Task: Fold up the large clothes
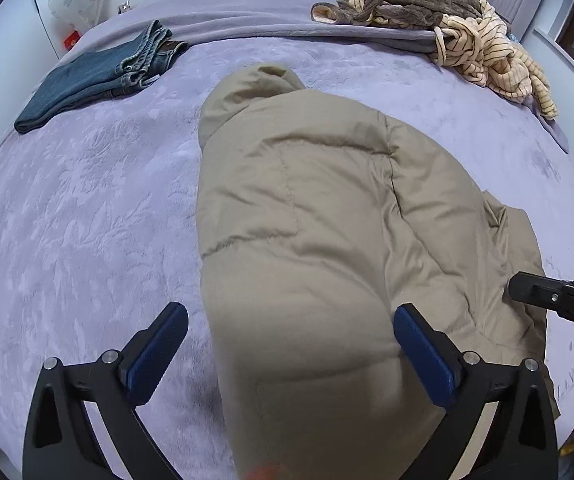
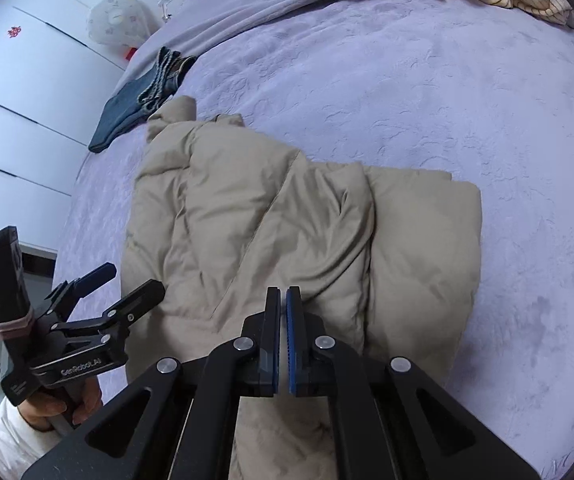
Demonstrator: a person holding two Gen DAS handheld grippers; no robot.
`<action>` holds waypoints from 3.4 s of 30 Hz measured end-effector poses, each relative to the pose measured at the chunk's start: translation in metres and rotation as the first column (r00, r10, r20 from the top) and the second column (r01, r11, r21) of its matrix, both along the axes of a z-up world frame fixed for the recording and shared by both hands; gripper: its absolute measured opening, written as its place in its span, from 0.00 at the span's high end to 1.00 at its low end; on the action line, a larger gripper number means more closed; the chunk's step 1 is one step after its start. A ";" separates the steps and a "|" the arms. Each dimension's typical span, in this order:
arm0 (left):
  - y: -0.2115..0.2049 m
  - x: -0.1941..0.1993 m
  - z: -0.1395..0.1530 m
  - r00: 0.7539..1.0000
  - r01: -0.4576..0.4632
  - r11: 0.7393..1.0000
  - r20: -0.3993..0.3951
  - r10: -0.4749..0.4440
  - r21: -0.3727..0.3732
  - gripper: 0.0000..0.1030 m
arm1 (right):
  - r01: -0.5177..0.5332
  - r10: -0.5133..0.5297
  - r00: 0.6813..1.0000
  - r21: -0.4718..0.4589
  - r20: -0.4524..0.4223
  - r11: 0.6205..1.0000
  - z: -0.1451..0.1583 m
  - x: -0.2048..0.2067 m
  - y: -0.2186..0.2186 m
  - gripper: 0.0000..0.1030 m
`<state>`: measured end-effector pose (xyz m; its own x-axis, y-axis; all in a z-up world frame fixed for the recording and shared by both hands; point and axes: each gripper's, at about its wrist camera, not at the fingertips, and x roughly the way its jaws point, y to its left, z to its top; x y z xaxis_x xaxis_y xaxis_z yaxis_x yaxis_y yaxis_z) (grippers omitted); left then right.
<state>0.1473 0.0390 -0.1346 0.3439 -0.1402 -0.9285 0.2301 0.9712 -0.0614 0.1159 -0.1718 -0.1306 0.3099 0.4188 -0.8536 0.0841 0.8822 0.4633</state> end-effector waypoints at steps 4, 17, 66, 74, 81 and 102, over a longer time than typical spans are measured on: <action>0.008 -0.015 0.003 0.999 -0.025 1.000 -0.019 0.026 0.004 0.00 | -0.009 0.009 1.000 0.011 -0.024 1.000 0.004 -0.026 0.010 0.97; 0.035 -0.049 0.008 0.996 -0.073 0.997 -0.054 0.075 0.039 0.00 | 0.017 -0.024 0.989 -0.053 -0.149 0.998 -0.036 -0.073 0.024 0.97; 0.027 -0.180 0.127 0.987 -0.128 0.991 0.097 0.126 0.022 0.00 | 0.082 -0.066 0.992 -0.150 0.110 0.985 0.100 -0.163 0.014 0.35; 0.035 -0.204 0.158 0.970 -0.178 0.984 0.170 0.171 0.023 0.00 | 0.086 -0.037 0.973 -0.208 0.227 0.974 0.135 -0.180 0.020 0.21; 0.041 -0.206 0.175 0.966 -0.157 0.988 0.211 0.151 0.014 0.00 | 0.106 -0.035 0.959 -0.244 0.280 0.964 0.156 -0.188 0.030 0.16; 0.076 -0.186 0.188 0.962 -0.144 0.990 0.234 0.140 0.002 0.00 | 0.228 -0.140 0.946 -0.289 0.293 0.930 0.173 -0.188 0.062 0.00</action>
